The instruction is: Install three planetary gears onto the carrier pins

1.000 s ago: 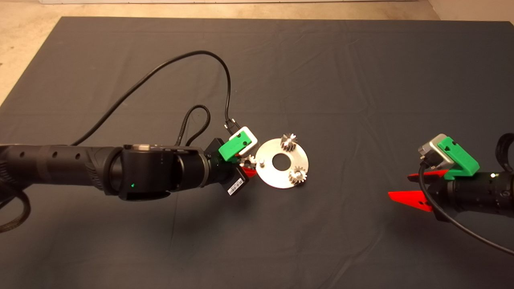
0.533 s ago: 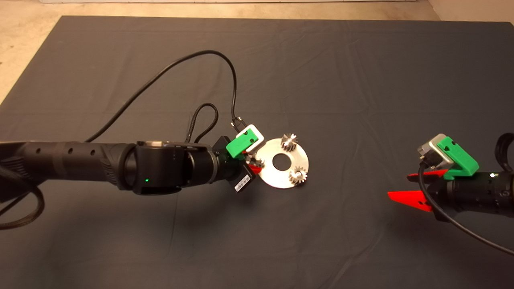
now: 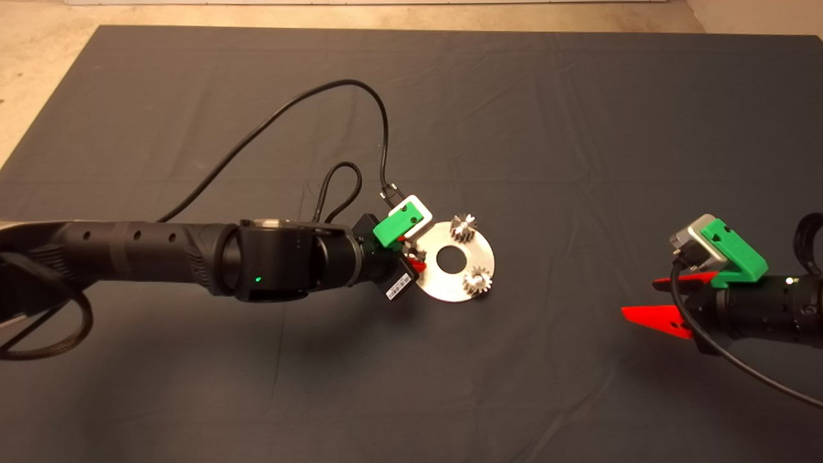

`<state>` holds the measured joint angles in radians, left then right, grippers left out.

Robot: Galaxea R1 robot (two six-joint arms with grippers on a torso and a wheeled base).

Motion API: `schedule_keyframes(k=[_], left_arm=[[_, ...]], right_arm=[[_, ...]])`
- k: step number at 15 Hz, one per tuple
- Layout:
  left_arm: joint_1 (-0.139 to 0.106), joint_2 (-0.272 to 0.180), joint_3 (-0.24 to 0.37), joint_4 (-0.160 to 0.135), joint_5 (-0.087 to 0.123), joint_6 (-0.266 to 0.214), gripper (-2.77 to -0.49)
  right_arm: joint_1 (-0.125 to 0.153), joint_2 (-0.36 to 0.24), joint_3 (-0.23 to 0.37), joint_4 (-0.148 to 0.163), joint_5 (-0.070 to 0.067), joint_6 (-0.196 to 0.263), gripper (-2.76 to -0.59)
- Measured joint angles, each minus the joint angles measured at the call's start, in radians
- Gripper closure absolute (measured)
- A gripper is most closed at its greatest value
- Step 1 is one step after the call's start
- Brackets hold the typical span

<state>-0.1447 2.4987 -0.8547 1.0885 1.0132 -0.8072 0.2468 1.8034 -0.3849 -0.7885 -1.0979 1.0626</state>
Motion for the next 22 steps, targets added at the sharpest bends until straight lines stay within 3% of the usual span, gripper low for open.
schedule_keyframes(k=[6,10,12,22], left_arm=[[0.0,0.001,-0.008,0.0,-0.001,0.0,-0.69],[0.0,0.032,-0.012,0.0,0.0,0.0,-0.69],[0.0,0.048,-0.012,0.001,-0.01,0.0,-0.69],[0.001,0.042,-0.017,0.0,-0.014,0.0,-0.69]], right_arm=[[0.0,0.003,0.0,0.0,0.0,0.0,-1.78],[0.0,0.003,0.0,0.0,0.0,0.0,-1.78],[0.0,0.003,0.0,0.0,0.0,0.0,-1.78],[0.0,0.003,0.0,0.0,0.0,0.0,-1.78]])
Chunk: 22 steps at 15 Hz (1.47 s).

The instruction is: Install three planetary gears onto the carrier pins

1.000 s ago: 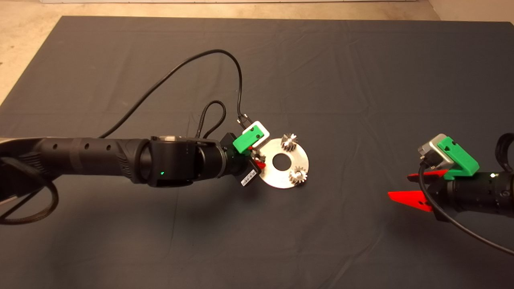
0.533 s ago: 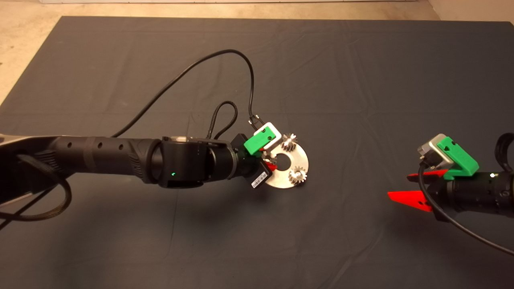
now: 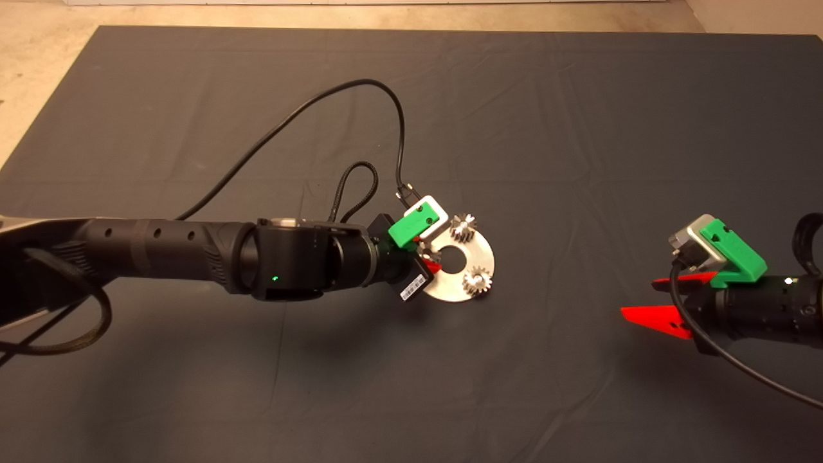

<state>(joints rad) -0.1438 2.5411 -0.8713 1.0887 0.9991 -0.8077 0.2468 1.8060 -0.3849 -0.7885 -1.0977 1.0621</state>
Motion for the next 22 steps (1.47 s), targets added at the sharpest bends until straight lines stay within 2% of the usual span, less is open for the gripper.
schedule_keyframes(k=[3,4,11,13,15,22], left_arm=[[0.002,0.0,-0.014,0.001,-0.009,0.0,-0.69],[0.002,0.0,-0.023,0.001,-0.021,0.001,-0.69],[0.003,0.0,-0.034,0.002,-0.034,0.001,-0.69],[0.019,-0.001,-0.034,0.004,-0.037,0.002,-0.69],[0.019,-0.007,-0.034,0.005,-0.048,0.002,-0.68],[0.019,-0.012,-0.034,0.006,-0.05,0.003,-0.66]], right_arm=[[0.0,-0.002,0.0,0.0,0.0,0.0,-1.78],[0.0,-0.003,0.0,0.0,0.0,0.0,-1.78],[0.0,-0.003,0.0,0.0,0.0,0.0,-1.78],[0.0,-0.003,0.0,0.0,0.0,0.0,-1.78],[0.0,-0.003,0.0,0.0,0.0,0.0,-1.78],[0.0,-0.003,0.0,0.0,0.0,0.0,-1.78]])
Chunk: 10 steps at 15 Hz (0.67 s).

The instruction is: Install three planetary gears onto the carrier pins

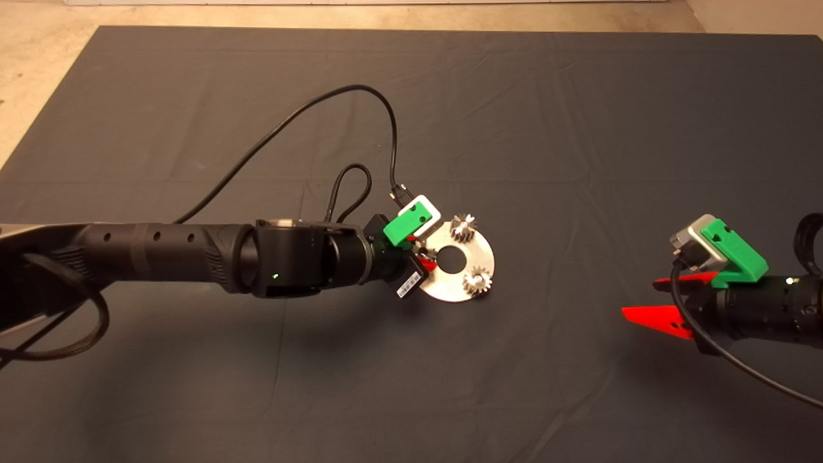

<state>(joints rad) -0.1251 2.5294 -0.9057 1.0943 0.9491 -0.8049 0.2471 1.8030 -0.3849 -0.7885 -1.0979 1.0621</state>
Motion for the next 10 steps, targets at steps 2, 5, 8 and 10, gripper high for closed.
schedule_keyframes(k=[2,5,8,10], left_arm=[[0.0,0.0,0.0,0.0,0.0,0.0,-0.66],[0.0,0.0,0.0,0.0,0.0,0.0,-0.66],[0.006,-0.004,0.0,0.006,-0.008,0.001,-0.66],[0.006,-0.007,0.0,0.006,-0.014,0.001,-0.66]], right_arm=[[0.0,0.0,0.0,0.0,0.0,0.0,-1.78],[0.0,0.0,0.0,0.0,0.0,0.0,-1.78],[0.0,0.0,0.0,0.0,0.001,0.0,-1.78],[0.0,0.0,0.0,0.0,0.0,0.0,-1.78]])
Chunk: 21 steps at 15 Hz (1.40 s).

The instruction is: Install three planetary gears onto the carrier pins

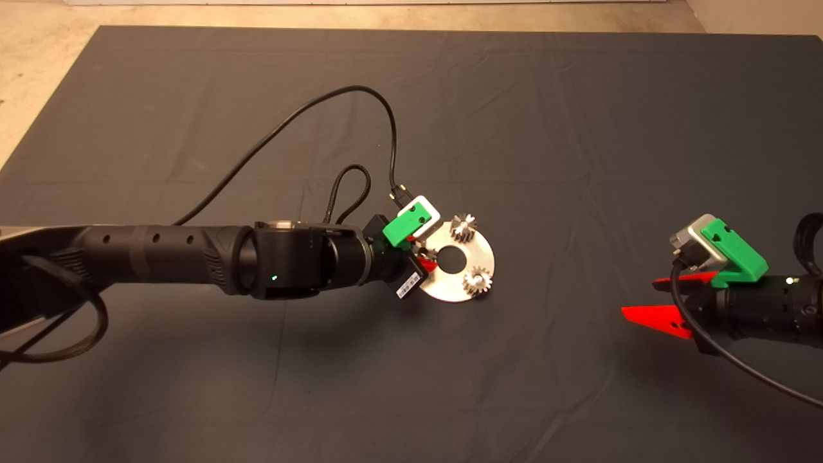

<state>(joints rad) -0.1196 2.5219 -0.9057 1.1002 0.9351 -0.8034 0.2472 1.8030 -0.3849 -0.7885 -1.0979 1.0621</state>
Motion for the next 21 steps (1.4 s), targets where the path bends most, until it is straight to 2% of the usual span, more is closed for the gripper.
schedule_keyframes(k=[5,13,17,21], left_arm=[[0.004,-0.013,0.0,0.001,-0.01,0.0,-0.65],[0.003,-0.011,0.0,0.001,-0.008,0.0,-0.65],[0.003,-0.006,0.0,0.001,-0.001,0.0,-0.65],[0.003,-0.003,0.0,0.001,-0.001,0.0,-0.65]], right_arm=[[0.002,0.0,0.0,0.0,0.0,0.0,-1.78],[0.003,0.0,0.0,0.0,0.0,0.0,-1.78],[0.003,0.0,0.0,0.0,0.001,0.0,-1.78],[0.02,0.0,0.0,0.0,0.001,0.0,-1.78]])
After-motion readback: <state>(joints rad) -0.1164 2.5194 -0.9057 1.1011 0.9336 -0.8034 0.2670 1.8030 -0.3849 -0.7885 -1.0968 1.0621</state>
